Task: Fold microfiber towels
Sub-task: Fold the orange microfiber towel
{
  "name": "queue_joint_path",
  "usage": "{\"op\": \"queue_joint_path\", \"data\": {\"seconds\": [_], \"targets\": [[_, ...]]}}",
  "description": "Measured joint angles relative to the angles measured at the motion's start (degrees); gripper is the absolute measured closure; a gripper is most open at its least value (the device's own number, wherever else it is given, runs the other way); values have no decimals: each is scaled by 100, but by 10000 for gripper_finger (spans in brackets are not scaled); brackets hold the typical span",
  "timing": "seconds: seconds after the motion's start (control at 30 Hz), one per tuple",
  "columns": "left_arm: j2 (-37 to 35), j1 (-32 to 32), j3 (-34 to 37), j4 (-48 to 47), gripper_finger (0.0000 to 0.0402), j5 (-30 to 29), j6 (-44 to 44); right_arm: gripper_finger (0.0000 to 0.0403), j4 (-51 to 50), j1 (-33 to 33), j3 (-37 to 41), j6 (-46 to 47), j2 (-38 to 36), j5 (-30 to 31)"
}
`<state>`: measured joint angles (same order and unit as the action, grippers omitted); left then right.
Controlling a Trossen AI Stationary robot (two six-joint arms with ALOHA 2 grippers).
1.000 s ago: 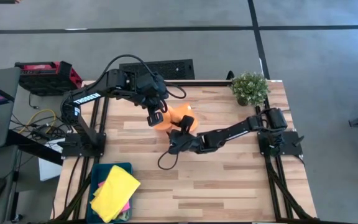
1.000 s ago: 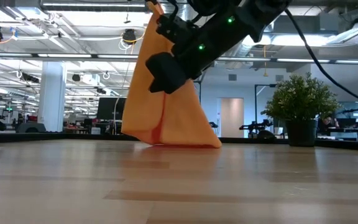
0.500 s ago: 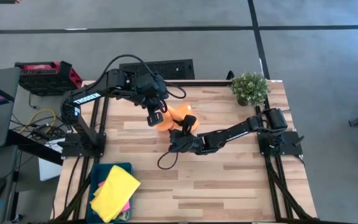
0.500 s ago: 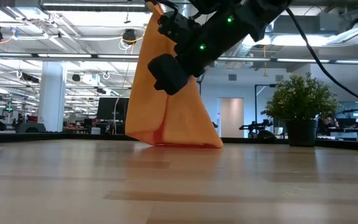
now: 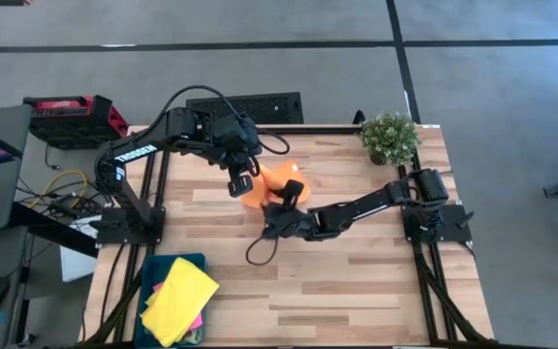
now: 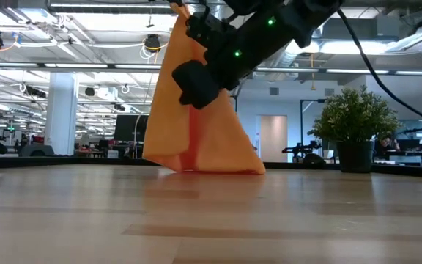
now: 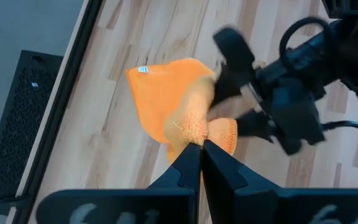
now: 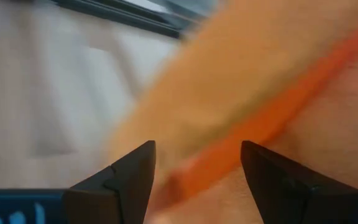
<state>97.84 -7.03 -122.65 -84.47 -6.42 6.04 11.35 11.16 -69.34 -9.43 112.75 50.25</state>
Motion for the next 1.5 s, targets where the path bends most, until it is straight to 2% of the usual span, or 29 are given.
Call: {"op": "queue_joint_path", "data": {"seconds": [0.1,0.27,0.47,0.9,0.97,1.07,1.3,1.37,1.5], "targets": [[0,0,0,0,401,0,0,143,118,1,0,0,0,-778],[0,0,0,46,401,0,-23,143,107,-79,0,86,0,-1190],[0,0,-87,190,401,4,-85,143,-49,-254,0,375,0,-2120],[-9,-2,-503,180,401,4,-86,148,-218,-467,2,642,0,-2187],[-9,-2,-503,151,401,4,-88,162,-218,-472,2,645,0,-2180],[-9,0,-503,144,401,4,-92,205,-219,-467,2,646,0,-2176],[-7,-2,-503,95,401,-81,-98,373,-280,-381,2,643,0,-2168],[-7,-2,-503,36,401,-212,-90,390,-386,-311,2,646,0,-2170],[-4,0,-503,-226,401,-654,83,386,-834,-101,2,689,-126,-2165]]}}
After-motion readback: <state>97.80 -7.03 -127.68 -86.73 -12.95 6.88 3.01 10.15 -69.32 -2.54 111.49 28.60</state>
